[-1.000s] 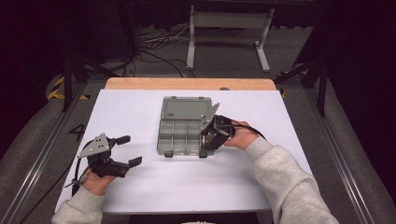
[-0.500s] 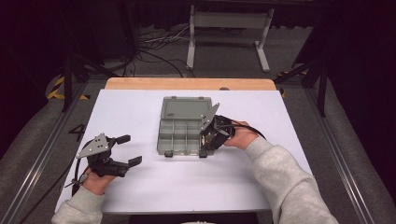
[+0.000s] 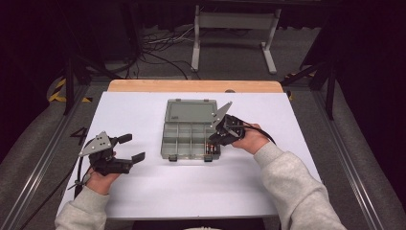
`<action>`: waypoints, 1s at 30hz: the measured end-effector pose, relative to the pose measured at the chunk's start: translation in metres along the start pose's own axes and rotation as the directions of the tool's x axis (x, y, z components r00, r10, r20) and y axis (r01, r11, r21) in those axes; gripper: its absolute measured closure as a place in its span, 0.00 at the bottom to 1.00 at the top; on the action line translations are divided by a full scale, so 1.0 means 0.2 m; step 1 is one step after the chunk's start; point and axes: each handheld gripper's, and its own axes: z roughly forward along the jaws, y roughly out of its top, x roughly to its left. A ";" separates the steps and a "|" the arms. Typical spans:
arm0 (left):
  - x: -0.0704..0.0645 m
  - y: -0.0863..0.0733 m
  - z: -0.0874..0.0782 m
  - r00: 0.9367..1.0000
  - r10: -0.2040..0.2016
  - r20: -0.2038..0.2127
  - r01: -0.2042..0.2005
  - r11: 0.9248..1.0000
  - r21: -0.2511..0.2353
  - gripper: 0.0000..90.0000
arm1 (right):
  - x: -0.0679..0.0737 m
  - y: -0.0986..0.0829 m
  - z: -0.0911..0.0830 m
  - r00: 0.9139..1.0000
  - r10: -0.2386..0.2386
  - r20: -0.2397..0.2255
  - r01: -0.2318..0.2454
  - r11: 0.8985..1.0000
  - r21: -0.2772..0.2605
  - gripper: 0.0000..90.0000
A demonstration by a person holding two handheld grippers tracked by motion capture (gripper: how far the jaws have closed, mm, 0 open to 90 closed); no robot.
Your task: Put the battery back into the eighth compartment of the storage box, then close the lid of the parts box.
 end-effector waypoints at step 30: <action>0.21 0.26 0.36 0.986 -0.037 -0.165 0.094 0.931 0.353 0.99 | -0.20 -0.06 -0.12 0.928 0.332 0.168 -0.315 0.941 -0.122 1.00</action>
